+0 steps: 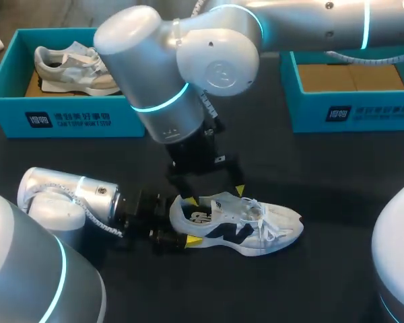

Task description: Take the shoe out of the shoebox, open the shoe tongue, remove and reinsert the insole, then place the shoe into the shoebox

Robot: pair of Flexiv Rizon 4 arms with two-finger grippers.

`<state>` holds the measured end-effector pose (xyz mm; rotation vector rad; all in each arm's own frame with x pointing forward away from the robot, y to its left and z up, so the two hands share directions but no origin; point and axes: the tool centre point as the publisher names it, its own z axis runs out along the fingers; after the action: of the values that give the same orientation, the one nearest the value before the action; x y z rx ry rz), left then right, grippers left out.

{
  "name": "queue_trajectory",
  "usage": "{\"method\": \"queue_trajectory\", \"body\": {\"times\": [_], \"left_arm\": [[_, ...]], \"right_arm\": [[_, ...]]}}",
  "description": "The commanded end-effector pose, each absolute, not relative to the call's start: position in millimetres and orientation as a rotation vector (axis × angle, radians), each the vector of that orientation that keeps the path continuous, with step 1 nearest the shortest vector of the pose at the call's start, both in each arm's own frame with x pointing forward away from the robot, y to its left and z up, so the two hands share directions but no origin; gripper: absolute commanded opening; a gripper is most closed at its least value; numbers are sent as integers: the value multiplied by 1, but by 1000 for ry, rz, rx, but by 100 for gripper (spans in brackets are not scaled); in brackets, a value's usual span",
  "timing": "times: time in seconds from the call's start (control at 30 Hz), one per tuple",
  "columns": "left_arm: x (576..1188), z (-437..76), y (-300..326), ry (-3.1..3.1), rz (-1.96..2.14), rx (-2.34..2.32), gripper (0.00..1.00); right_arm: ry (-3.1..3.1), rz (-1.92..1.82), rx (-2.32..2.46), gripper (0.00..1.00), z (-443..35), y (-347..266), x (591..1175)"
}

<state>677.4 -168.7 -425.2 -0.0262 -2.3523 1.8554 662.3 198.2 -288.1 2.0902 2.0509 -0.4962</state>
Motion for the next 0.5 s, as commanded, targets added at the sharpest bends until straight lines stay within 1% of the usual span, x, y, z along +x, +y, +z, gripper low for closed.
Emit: {"method": "queue_trajectory", "body": {"times": [0.03, 0.5], "left_arm": [[676, -428, -171, -2355, 1854, -25, 0], [676, -428, -171, -2355, 1854, -25, 0]], "right_arm": [[1969, -517, 2121, 100, -295, 200, 658], [1949, -588, 2137, 100, -325, 206, 664]]}}
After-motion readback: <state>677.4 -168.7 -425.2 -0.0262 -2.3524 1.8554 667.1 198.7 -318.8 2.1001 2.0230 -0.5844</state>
